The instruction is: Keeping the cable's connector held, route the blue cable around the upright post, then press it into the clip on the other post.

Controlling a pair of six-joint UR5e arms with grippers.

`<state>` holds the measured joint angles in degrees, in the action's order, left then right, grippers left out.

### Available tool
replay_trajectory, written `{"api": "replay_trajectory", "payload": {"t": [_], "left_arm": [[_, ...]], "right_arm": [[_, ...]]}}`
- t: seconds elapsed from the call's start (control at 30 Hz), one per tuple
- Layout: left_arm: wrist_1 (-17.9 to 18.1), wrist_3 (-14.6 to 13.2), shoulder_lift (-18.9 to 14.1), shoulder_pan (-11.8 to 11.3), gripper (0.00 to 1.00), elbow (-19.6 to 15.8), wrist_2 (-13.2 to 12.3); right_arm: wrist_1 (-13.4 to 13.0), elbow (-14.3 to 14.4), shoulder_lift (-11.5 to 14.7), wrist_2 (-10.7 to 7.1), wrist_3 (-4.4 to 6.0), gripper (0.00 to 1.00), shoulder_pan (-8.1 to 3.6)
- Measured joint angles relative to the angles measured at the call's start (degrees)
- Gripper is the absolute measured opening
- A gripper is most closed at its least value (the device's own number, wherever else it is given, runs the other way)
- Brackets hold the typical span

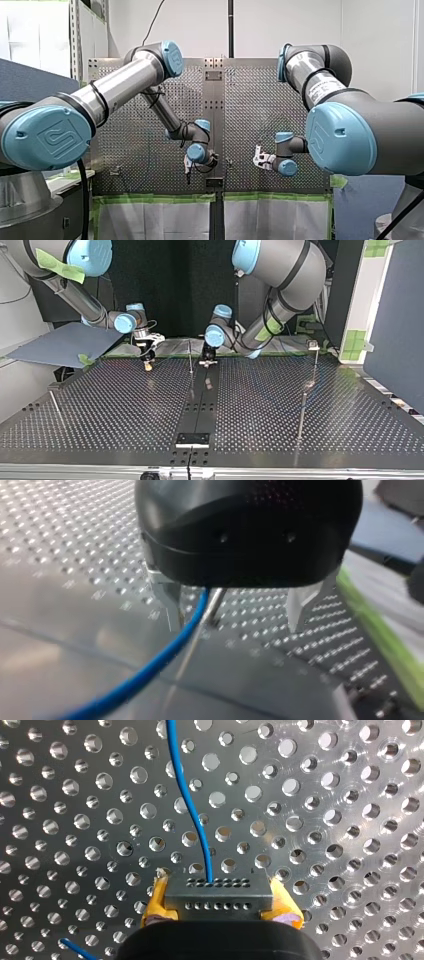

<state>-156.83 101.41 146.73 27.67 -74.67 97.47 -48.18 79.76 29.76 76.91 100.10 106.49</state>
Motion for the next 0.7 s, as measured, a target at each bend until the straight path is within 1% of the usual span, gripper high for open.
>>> {"api": "replay_trajectory", "payload": {"t": [0.13,0.23,0.7], "left_arm": [[-2.4,-1.5,-0.1,0.7,1.00,0.0,-0.4],[-3.6,-1.9,-0.1,1.2,1.00,-0.2,-0.5],[-4.3,-2.5,-0.9,2.6,1.00,-0.4,-0.4]], "right_arm": [[0.2,0.0,0.0,-0.06,-0.01,0.00,-0.08],[0.4,0.0,0.0,-0.08,-0.08,0.00,-0.19],[0.5,-0.1,-0.1,-0.13,-0.23,0.00,-0.42]]}}
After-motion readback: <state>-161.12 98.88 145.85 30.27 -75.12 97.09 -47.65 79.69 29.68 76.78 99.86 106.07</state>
